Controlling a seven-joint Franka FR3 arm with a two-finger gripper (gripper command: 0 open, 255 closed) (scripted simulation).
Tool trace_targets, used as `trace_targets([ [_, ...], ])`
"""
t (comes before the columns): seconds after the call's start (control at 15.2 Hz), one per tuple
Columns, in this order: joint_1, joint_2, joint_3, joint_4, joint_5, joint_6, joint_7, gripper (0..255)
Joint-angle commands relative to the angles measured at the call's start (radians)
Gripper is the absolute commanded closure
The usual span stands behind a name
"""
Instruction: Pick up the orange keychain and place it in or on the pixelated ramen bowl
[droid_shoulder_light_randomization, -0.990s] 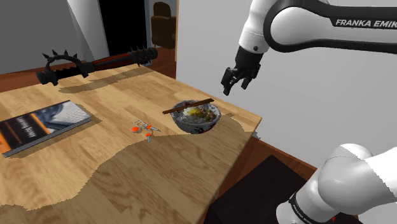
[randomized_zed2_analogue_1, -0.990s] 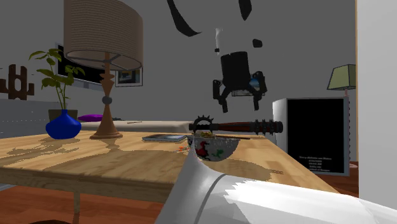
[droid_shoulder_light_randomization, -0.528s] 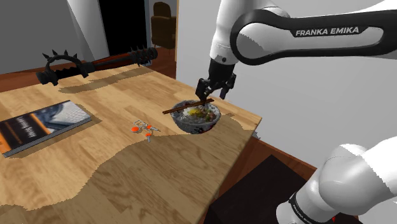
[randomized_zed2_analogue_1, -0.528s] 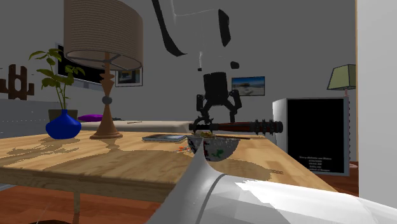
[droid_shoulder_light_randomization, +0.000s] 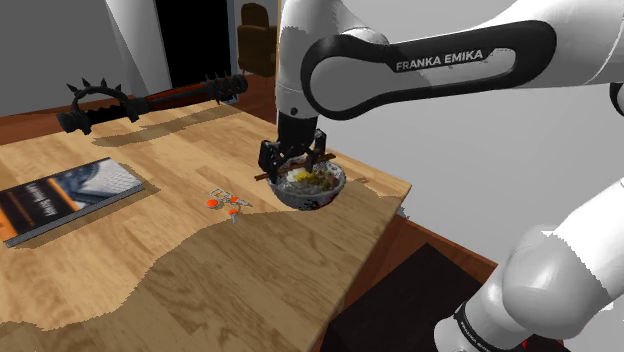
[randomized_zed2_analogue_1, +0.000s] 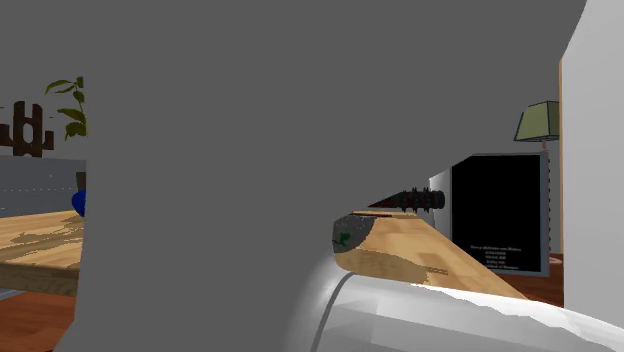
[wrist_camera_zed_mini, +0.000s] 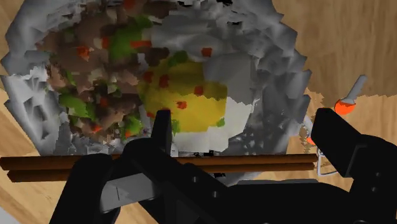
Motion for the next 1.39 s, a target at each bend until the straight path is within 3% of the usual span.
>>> trace_targets([
  [0.0,0.008,0.074,0.023,0.053,-0.017,0.004,0.042,0],
  [0.59,0.098,0.424,0.091,0.354,-0.136,-0.018,0.234,0],
  [1.32,0.100,0.450,0.086,0.283,-0.153,0.074,0.245,0],
])
